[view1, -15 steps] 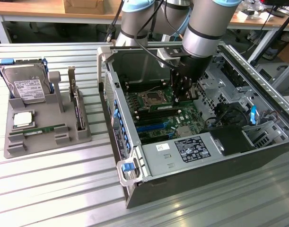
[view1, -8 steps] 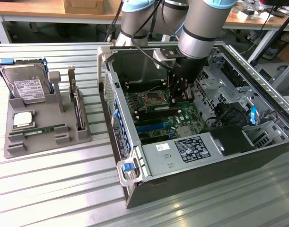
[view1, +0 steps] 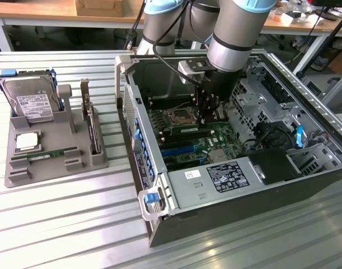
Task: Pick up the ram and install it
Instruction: 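Insert the ram into the slot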
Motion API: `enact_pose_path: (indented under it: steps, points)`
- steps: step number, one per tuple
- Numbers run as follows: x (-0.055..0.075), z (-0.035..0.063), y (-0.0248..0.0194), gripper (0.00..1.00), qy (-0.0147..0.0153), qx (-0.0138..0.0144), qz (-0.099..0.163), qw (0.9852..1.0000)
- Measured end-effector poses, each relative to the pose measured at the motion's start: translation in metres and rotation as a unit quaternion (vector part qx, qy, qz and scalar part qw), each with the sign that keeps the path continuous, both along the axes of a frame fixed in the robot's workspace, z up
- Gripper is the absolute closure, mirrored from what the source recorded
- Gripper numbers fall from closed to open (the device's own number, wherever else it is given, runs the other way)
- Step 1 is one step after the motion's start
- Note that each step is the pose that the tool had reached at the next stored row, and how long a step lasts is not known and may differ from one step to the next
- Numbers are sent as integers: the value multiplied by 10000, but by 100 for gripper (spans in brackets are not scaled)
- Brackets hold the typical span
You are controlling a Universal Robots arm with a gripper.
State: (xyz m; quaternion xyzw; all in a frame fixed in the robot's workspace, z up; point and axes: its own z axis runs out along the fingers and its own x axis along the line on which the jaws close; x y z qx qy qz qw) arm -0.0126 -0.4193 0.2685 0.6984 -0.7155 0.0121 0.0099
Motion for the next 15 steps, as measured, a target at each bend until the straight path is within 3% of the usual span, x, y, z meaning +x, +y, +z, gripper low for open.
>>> enact_pose_path:
  steps: [4, 7, 15]
  points:
    - [-10, -29, 23, 88, 0, -12, 5, 10000]
    - [-10, -53, 93, 88, 0, -13, 31, 10000]
    - [-10, -117, 128, 88, 0, -16, 131, 9999]
